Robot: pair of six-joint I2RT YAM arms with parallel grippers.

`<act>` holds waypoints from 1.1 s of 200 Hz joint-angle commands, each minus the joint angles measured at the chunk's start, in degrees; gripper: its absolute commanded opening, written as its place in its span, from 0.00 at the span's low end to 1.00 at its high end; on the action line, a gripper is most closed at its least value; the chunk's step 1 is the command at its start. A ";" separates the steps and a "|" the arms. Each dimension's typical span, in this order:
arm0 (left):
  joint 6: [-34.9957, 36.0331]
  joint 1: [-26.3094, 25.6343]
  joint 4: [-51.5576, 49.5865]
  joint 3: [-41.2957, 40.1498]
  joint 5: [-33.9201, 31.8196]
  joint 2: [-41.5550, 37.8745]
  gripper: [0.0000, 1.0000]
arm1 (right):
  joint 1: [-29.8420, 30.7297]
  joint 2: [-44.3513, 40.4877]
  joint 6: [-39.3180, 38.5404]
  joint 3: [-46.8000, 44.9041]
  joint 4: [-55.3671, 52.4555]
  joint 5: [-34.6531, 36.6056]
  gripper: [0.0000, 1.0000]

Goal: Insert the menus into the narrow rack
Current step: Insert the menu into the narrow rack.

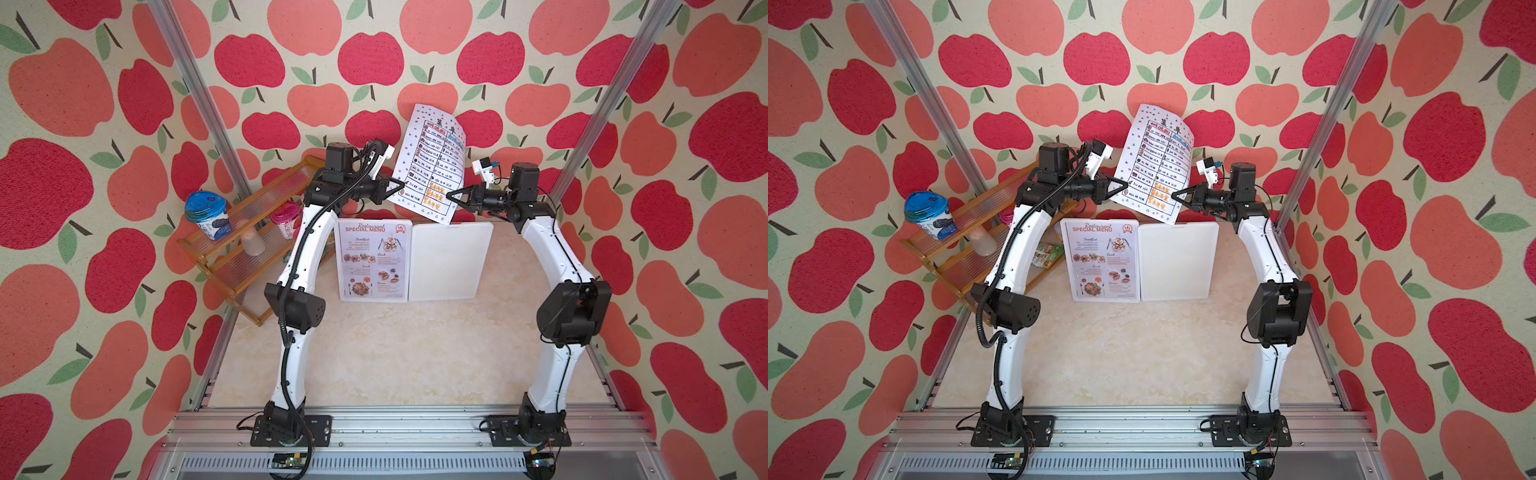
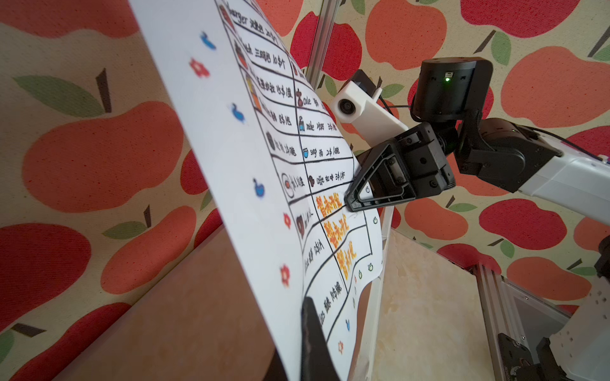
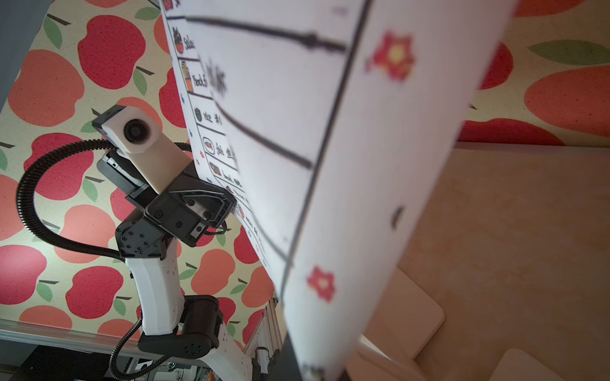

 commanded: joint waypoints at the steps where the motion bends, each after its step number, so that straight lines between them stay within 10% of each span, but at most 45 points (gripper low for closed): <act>1: -0.76 0.50 -0.38 0.85 0.34 0.29 0.05 | 0.25 0.46 -1.49 0.95 -1.62 -0.49 0.00; 220: -0.81 -0.12 -1.60 0.90 -0.61 -1.99 0.06 | -0.38 0.99 -2.41 4.02 -4.45 -1.54 0.00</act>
